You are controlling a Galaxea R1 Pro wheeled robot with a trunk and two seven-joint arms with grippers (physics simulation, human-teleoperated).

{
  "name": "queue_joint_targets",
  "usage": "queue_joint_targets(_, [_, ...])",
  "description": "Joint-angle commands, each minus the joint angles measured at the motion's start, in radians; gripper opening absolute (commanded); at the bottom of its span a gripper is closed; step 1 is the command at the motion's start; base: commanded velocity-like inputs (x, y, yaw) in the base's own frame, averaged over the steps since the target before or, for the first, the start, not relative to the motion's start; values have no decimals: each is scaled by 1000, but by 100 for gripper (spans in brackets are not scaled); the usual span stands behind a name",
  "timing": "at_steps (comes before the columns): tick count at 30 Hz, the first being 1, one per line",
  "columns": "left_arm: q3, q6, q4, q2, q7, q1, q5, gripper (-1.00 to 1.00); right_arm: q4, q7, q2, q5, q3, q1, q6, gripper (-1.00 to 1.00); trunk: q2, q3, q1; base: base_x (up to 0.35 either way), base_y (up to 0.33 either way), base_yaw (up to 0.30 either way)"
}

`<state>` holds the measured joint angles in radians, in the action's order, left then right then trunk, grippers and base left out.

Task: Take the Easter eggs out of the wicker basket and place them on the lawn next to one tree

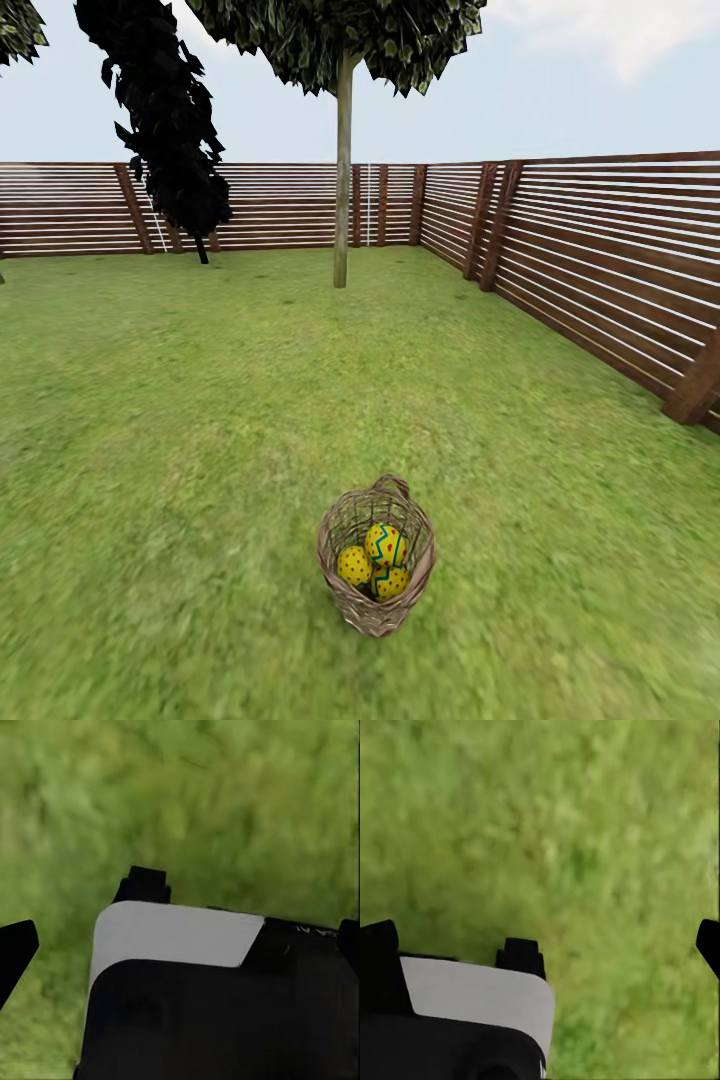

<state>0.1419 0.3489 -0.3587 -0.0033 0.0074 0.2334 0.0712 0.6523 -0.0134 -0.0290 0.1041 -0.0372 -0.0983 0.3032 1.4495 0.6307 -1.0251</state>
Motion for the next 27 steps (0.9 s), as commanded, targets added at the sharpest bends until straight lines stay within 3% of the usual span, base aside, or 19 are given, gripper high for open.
queue_joint_targets(1, [5, 19, -7, 1, 1, 21, 21, 100, 57, -1, -2, 12, -3, 0, 41, 100, 0, 1, 0, 0, 0, 0])
queue_joint_targets(5, [14, 94, -16, 9, 3, 101, 69, 100, 251, 1, -10, 19, -3, -5, 160, 100, 0, 1, 0, 0, 0, 0])
queue_joint_targets(9, [34, 116, -42, 10, 3, 155, 87, 100, 407, 0, -28, 21, -3, -10, 227, 100, 0, 1, 0, 0, 0, 0])
queue_joint_targets(18, [38, 103, -45, 0, -2, 166, 91, 100, 449, -2, -33, 48, -9, -14, 237, 100, 0, 1, 0, 0, -99, 33])
queue_joint_targets(27, [38, 85, -25, -1, 3, 165, 91, 100, 439, 2, -32, 57, -11, -14, 234, 100, 0, 1, 0, 0, -315, 245])
